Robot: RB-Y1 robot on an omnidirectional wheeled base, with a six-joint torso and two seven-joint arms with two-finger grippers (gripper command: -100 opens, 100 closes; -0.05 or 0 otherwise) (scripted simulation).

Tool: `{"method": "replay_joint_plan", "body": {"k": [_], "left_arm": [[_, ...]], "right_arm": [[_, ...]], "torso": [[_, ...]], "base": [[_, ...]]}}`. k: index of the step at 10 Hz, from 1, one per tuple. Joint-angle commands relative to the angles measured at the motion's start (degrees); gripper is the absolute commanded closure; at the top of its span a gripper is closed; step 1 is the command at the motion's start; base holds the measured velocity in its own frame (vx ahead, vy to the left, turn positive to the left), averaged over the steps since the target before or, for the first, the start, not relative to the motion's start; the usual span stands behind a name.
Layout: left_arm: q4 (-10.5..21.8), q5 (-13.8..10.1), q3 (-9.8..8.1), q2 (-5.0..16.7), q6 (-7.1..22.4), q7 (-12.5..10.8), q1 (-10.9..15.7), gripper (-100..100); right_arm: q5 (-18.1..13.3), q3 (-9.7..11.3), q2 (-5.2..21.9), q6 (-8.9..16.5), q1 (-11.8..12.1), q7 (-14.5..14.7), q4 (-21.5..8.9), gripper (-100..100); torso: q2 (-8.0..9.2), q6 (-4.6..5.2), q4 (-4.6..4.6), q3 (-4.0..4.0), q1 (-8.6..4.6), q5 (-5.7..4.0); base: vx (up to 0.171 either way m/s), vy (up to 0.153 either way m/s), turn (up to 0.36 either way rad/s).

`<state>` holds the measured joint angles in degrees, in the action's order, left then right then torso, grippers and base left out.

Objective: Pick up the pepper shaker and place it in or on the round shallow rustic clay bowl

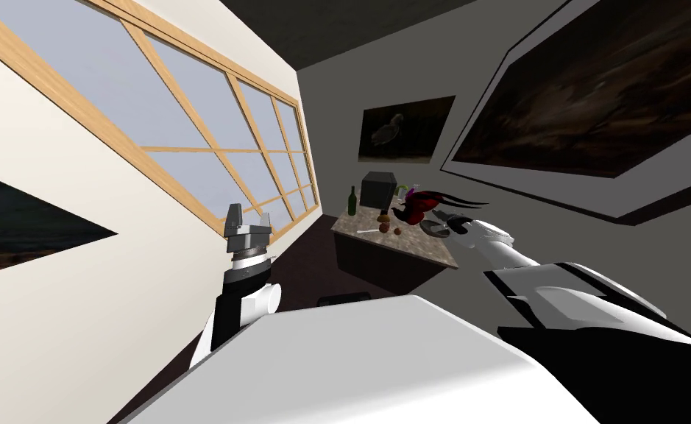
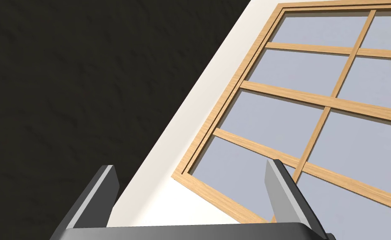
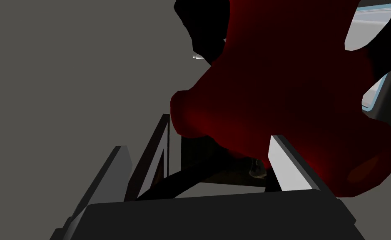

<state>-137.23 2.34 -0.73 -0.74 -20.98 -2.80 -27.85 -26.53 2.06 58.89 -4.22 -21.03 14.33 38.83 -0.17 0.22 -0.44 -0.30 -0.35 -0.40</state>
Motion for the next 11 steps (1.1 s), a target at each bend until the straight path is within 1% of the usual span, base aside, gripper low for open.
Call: {"method": "replay_joint_plan", "body": {"k": [1,2,3,4,5,6,7,8,9,10,11], "left_arm": [[0.00,0.00,0.00,0.00,0.00,0.00,0.00,0],[0.00,0.00,0.01,0.00,0.00,0.00,0.01,0],[0.00,0.00,0.01,0.00,0.00,0.00,0.00,0],[0.00,0.00,0.00,0.00,0.00,0.00,0.00,0],[0.00,0.00,0.00,0.00,0.00,0.00,0.00,0],[0.00,0.00,0.00,0.00,0.00,0.00,0.00,0],[0.00,0.00,0.01,0.00,0.00,0.00,0.01,0],[0.00,0.00,0.00,0.00,0.00,0.00,0.00,0],[0.00,0.00,0.00,0.00,0.00,0.00,-0.01,0],[0.00,0.00,0.00,0.00,0.00,0.00,0.00,0],[0.00,0.00,0.00,0.00,0.00,0.00,0.00,0]], "right_arm": [[-1.95,0.81,2.86,-2.86,0.19,-2.86,-2.86,-100],[-1.95,0.81,4.39,-3.95,0.19,-4.53,-4.77,-100],[-1.95,0.81,4.85,-4.53,0.19,-6.67,-5.03,-100],[-1.95,0.81,4.85,-4.53,0.19,-7.31,-5.16,-100],[-1.95,0.81,4.85,-4.53,0.19,-7.31,-5.41,-100],[-3.57,2.25,7.76,-7.04,0.84,-10.26,-7.74,-100],[-3.57,2.25,9.27,-8.34,0.84,-11.32,-9.73,-100],[-3.57,2.25,9.89,-8.34,0.84,-13.15,-9.73,-100],[-3.57,2.25,9.89,-8.34,0.84,-13.97,-9.73,-100],[-3.72,2.09,9.26,-8.90,0.23,-12.57,-10.60,-100],[-3.72,2.10,9.30,-8.90,0.25,-12.83,-10.60,0]], "torso": [[0.00,0.00,0.00,0.00,0.00,0.00],[-0.01,-0.07,0.00,-0.01,0.20,0.04],[-0.04,0.00,0.00,-0.02,0.24,0.06],[-0.02,0.02,0.00,-0.01,0.13,0.03],[0.01,0.00,0.00,0.01,0.02,0.01],[0.03,0.00,0.00,0.01,-0.07,-0.02],[0.02,-0.05,0.00,0.01,0.19,0.03],[0.00,0.00,0.04,0.02,0.32,0.16],[0.11,0.11,0.13,0.12,0.30,0.27],[0.23,0.16,0.20,0.22,0.22,0.34],[0.30,0.15,0.22,0.26,0.19,0.34]], "base": [[0.002,0.083,0.205],[0.021,0.091,0.124],[0.018,0.052,-0.003],[0.001,0.021,-0.020],[0.000,0.000,0.000],[0.001,0.087,0.205],[0.014,0.108,0.138],[0.014,0.053,0.004],[0.009,0.011,-0.027],[0.000,0.000,0.000],[0.000,0.000,0.000]]}}
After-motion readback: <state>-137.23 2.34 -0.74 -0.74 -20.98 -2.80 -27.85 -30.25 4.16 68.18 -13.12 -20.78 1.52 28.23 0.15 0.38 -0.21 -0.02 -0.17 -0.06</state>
